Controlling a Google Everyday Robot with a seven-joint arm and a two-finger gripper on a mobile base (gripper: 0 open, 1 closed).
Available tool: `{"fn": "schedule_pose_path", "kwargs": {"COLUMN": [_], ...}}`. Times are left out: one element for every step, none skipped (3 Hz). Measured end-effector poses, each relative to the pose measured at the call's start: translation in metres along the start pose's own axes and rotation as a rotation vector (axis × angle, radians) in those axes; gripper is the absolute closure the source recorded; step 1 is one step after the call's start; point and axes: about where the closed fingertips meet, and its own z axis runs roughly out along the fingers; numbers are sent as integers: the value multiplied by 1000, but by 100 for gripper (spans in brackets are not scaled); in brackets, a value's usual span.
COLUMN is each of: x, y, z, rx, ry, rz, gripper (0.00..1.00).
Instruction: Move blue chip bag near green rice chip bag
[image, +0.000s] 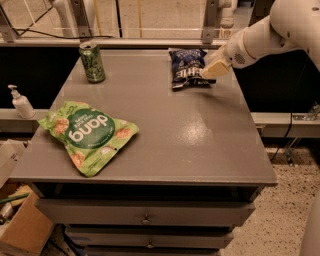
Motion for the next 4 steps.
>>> {"fn": "schedule_pose_path", "kwargs": {"x": [0, 3, 7, 6], "y": [0, 1, 2, 3], "z": [14, 27, 42, 58], "rx": [1, -5, -10, -12], "ry": [-3, -4, -9, -11], "rz": [9, 16, 30, 32], "gripper": [0, 0, 0, 19]}}
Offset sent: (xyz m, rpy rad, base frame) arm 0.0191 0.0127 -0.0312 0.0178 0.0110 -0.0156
